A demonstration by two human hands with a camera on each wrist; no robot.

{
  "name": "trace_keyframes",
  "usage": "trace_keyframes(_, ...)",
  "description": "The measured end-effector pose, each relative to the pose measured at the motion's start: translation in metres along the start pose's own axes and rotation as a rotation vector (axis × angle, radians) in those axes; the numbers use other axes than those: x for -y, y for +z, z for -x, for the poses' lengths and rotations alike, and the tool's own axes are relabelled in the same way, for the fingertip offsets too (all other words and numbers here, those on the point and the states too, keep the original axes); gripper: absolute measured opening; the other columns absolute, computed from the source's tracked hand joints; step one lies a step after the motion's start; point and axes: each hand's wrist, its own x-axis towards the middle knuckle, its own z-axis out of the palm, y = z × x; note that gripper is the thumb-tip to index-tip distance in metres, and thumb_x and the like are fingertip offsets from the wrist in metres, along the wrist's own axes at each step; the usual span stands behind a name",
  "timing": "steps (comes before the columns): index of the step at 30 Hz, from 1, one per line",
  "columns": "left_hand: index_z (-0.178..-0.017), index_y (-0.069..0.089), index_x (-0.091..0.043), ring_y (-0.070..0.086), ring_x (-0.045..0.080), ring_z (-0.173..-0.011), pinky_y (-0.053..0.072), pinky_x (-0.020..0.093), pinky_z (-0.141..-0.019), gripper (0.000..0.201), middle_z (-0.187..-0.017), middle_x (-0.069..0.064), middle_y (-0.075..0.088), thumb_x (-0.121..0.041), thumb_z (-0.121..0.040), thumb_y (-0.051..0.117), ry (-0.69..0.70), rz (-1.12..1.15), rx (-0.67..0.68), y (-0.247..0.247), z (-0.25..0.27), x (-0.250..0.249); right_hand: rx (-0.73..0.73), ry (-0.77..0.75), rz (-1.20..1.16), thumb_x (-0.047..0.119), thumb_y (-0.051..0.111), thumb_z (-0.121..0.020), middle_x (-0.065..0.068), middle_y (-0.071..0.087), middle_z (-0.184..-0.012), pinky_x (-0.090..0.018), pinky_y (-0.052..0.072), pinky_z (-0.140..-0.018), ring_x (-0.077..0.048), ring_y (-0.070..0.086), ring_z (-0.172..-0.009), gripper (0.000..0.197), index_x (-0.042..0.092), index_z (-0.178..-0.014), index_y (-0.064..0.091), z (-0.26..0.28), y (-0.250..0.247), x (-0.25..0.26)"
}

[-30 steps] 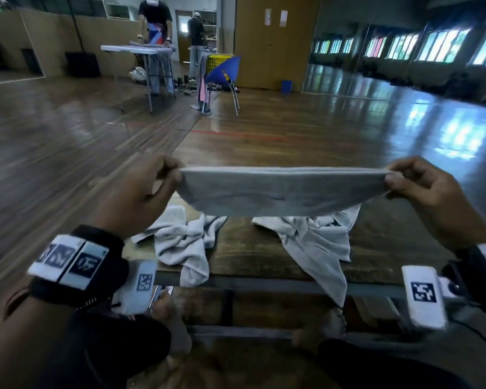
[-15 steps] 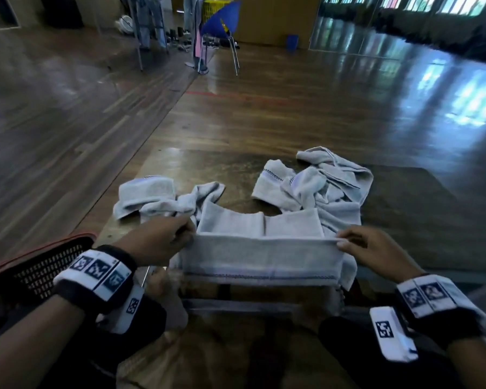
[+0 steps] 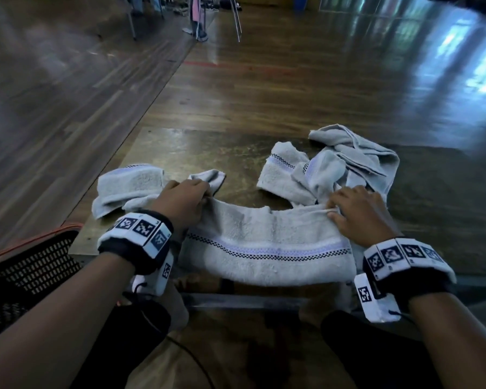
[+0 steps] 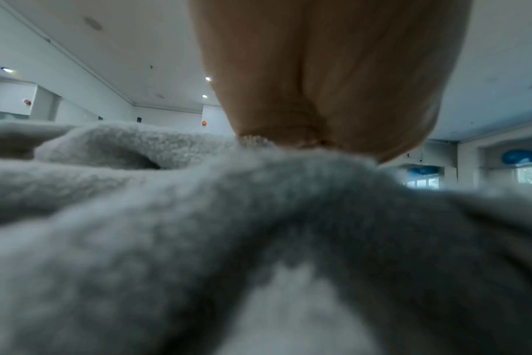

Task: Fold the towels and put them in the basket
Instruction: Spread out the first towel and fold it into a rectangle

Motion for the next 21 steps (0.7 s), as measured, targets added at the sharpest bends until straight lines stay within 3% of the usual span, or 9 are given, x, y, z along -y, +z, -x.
trace_keyframes(4,-0.110,0.052,-0.021,0.051,0.020,-0.106,0.023,0.034,-0.093,0.024,-0.117,0.001,0.059,-0.013,-0.092,0.038,-0.013,-0.027,0.048,0.004,-0.002,0.002,0.062,0.024,-0.065,0.028,0.056,-0.088,0.002,0.061,-0.113,-0.040,0.034,-0.091,-0.023,0.050,-0.109,0.015,0.021,-0.101,0.062,0.003,0.005,-0.003)
trace_keyframes(8,-0.105,0.053,-0.019,0.051,0.019,-0.107,0.023,0.036,-0.094,0.020,-0.114,-0.001,0.059,-0.016,-0.092,0.039,-0.005,0.002,0.062,0.000,0.000,-0.001,-0.012,0.027,-0.184,0.023,0.063,-0.085,0.000,0.065,-0.110,-0.041,0.035,-0.091,-0.022,0.054,-0.111,0.013,0.018,-0.096,0.066,0.010,0.002,-0.004)
trace_keyframes(12,-0.099,0.056,-0.018,0.051,0.022,-0.105,0.027,0.038,-0.095,0.016,-0.109,0.001,0.058,-0.016,-0.090,0.043,-0.016,0.042,0.085,-0.008,0.001,-0.006,-0.094,0.035,-0.329,0.017,0.070,-0.079,-0.003,0.070,-0.095,-0.036,0.046,-0.079,-0.020,0.061,-0.085,0.013,0.016,-0.091,0.069,0.021,-0.009,-0.013)
trace_keyframes(15,-0.096,0.059,-0.008,0.054,0.028,-0.096,0.039,0.034,-0.083,0.014,-0.103,0.011,0.060,-0.008,-0.088,0.047,-0.025,0.205,-0.018,-0.019,0.003,-0.004,-0.126,0.135,-0.490,0.011,0.069,-0.079,-0.006,0.067,-0.094,-0.032,0.048,-0.077,-0.019,0.060,-0.085,0.026,0.016,-0.104,0.065,0.031,-0.017,-0.023)
trace_keyframes(17,-0.098,0.059,-0.006,0.051,0.022,-0.088,0.037,0.029,-0.075,0.015,-0.102,0.013,0.061,-0.003,-0.088,0.048,-0.044,0.287,-0.144,-0.025,0.008,-0.001,-0.123,0.210,-0.586,0.011,0.068,-0.081,-0.006,0.063,-0.096,-0.025,0.043,-0.072,-0.017,0.058,-0.085,0.032,0.014,-0.113,0.063,0.037,-0.019,-0.026)
trace_keyframes(19,-0.099,0.056,-0.007,0.050,0.019,-0.087,0.035,0.026,-0.074,0.016,-0.102,0.012,0.062,-0.001,-0.088,0.047,-0.055,0.322,-0.207,-0.025,0.015,-0.002,-0.103,0.231,-0.609,0.012,0.068,-0.082,-0.006,0.064,-0.095,-0.023,0.041,-0.068,-0.017,0.057,-0.081,0.027,0.011,-0.109,0.065,0.042,-0.017,-0.025)
trace_keyframes(21,-0.106,0.055,-0.006,0.054,0.025,-0.096,0.037,0.025,-0.078,0.020,-0.106,0.012,0.062,0.000,-0.089,0.047,-0.038,0.337,-0.236,-0.024,0.022,-0.006,-0.085,0.209,-0.586,0.011,0.068,-0.082,-0.008,0.064,-0.095,-0.025,0.040,-0.071,-0.017,0.057,-0.080,0.022,0.007,-0.104,0.065,0.048,-0.017,-0.023)
